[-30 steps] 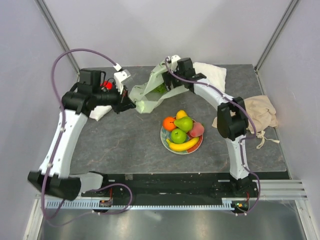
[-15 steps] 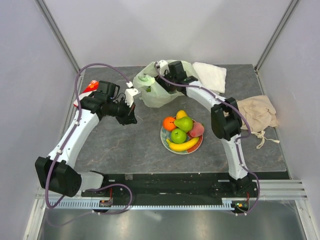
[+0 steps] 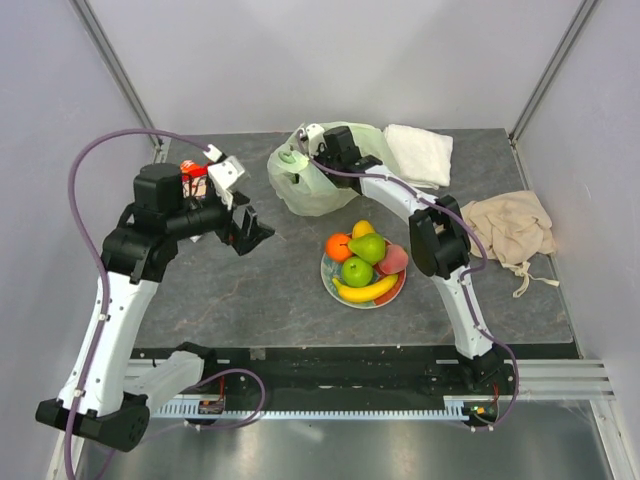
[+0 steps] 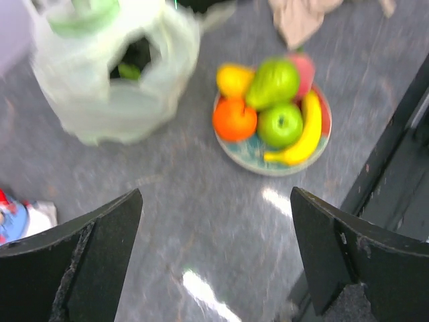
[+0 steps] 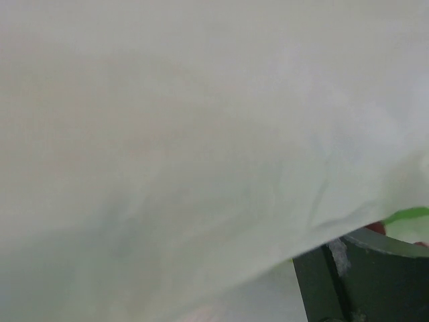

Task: Take the fake fruits out of the plastic bag
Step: Take out the fake fruit from the plastic bag.

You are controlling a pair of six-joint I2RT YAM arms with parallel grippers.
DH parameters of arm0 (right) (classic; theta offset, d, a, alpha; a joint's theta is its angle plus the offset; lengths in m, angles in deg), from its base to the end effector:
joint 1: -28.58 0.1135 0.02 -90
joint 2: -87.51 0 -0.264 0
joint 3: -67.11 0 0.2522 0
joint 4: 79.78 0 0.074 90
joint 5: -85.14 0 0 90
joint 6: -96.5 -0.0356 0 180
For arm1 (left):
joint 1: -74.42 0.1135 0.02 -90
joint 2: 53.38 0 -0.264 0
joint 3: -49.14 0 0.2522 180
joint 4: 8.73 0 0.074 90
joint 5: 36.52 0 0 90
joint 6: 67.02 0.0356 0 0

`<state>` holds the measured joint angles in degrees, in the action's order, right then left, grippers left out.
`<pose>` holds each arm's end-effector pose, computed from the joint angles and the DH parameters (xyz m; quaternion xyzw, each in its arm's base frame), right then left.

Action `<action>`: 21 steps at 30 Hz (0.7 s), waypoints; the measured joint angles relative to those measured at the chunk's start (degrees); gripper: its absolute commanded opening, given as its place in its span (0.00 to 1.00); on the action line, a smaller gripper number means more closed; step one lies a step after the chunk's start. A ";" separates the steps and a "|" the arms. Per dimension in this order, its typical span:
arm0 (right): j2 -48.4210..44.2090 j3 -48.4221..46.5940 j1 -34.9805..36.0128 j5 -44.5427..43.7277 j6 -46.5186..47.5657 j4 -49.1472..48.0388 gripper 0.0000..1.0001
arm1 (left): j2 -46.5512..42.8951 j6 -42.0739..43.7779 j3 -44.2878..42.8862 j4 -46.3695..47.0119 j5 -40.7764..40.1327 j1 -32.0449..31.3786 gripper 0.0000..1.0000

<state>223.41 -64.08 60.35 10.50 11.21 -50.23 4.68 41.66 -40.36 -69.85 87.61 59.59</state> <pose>0.4630 0.2978 0.2155 -0.3335 0.8125 0.2232 0.4228 0.1741 -0.0668 0.4178 0.3795 0.7490 -0.2375 0.4885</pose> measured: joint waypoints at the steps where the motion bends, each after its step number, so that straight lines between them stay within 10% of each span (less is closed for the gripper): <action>1: 0.22 -0.33 0.00 -0.17 -0.02 -0.87 0.95 | 0.48 -1.20 -1.42 1.57 0.83 0.00 0.99; 14: 10.97 -6.58 0.00 -4.70 0.28 -6.29 0.60 | 24.41 -12.98 -7.93 21.24 -3.58 -4.22 0.81; 19: 10.99 -7.54 0.17 -4.96 -0.02 -6.32 0.42 | 26.84 -17.46 -10.64 22.71 -5.51 -5.25 0.07; 21: 10.99 -7.54 0.28 -4.94 0.04 -6.32 0.33 | 26.86 -18.21 -11.21 23.08 -6.93 -5.60 0.02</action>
<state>234.40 -71.62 60.64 5.56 11.25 -56.54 31.54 23.45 -51.57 -46.76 80.69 53.99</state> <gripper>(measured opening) 0.444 0.163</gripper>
